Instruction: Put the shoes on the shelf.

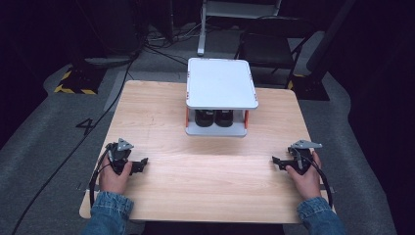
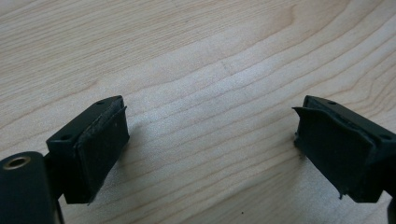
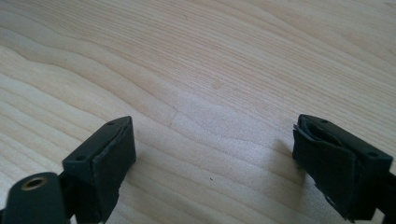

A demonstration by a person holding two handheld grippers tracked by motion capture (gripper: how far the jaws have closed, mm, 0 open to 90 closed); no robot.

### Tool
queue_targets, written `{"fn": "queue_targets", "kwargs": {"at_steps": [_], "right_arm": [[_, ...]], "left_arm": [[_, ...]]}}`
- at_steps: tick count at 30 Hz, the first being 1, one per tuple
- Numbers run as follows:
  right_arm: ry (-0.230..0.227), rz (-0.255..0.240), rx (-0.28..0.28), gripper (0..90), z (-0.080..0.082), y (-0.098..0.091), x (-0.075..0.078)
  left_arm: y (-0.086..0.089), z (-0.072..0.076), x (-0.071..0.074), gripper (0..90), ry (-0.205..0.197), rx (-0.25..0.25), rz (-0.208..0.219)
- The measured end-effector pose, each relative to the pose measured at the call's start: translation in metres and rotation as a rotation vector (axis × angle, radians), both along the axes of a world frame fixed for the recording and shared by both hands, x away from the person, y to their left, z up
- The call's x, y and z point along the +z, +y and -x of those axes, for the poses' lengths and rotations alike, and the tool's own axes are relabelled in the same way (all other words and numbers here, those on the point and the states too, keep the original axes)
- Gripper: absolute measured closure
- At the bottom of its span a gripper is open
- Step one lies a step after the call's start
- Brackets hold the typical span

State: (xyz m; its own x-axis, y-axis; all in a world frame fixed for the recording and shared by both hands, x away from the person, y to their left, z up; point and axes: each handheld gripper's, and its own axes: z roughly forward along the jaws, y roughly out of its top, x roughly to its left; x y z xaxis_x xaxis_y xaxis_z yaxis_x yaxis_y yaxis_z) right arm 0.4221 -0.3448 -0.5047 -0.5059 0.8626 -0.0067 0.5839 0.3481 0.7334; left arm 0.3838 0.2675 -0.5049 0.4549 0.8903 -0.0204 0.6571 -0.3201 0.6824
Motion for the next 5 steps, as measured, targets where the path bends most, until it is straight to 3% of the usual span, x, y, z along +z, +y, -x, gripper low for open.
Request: {"fn": "queue_targets", "kwargs": {"at_steps": [5], "right_arm": [[-0.001,0.002,0.002,13.1,-0.0008,0.0002,0.0]], "left_arm": [[0.0002,-0.0004,-0.0001,9.1,0.002,-0.005,0.003]]}}
